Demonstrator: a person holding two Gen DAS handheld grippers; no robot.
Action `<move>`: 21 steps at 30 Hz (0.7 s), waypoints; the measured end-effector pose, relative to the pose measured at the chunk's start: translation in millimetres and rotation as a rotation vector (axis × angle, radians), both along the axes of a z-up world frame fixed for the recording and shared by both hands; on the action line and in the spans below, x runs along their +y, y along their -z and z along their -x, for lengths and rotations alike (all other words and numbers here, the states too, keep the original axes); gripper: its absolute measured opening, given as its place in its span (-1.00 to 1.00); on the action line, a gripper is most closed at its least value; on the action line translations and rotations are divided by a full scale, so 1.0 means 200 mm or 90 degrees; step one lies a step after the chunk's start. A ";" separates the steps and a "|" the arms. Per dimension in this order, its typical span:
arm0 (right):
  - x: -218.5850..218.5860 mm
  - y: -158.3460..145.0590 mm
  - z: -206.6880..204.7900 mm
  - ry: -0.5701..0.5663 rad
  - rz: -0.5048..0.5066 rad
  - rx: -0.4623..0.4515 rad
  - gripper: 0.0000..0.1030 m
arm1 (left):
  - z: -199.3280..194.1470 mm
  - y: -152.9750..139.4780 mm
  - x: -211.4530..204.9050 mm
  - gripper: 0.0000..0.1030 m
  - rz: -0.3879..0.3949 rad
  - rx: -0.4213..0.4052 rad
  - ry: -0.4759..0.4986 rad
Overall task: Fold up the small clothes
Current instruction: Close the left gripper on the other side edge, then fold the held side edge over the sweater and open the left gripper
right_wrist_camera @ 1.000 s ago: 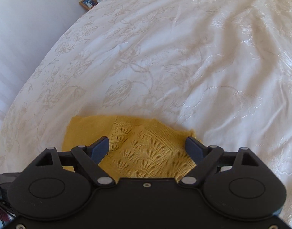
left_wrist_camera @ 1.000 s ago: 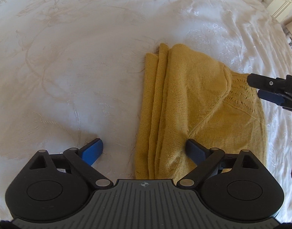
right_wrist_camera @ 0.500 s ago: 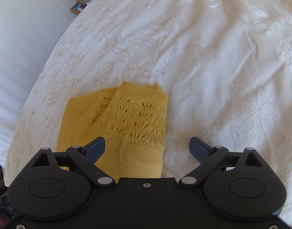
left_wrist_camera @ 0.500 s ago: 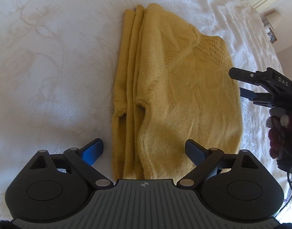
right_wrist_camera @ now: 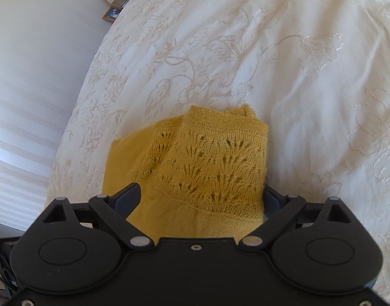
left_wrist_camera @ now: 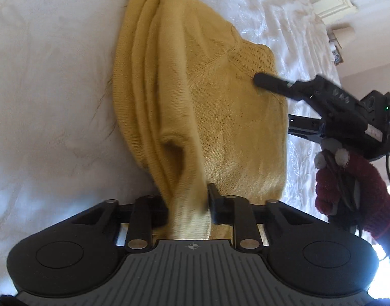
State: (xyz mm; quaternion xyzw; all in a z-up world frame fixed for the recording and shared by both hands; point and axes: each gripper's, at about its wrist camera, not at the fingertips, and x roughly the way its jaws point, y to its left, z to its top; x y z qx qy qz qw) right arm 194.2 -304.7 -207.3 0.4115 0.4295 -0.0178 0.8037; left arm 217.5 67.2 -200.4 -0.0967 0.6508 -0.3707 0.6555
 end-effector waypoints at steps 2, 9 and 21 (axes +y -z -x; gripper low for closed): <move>-0.01 -0.02 0.02 -0.010 0.009 0.015 -0.15 | 0.00 0.01 0.04 -0.68 0.028 0.032 -0.023; 0.05 -0.19 0.09 -0.002 0.027 0.014 -0.25 | 0.07 -0.10 0.08 -0.70 0.065 0.046 -0.002; 0.30 -0.33 0.66 -0.015 0.032 0.080 -0.26 | 0.59 -0.15 0.13 -0.70 0.072 0.118 0.113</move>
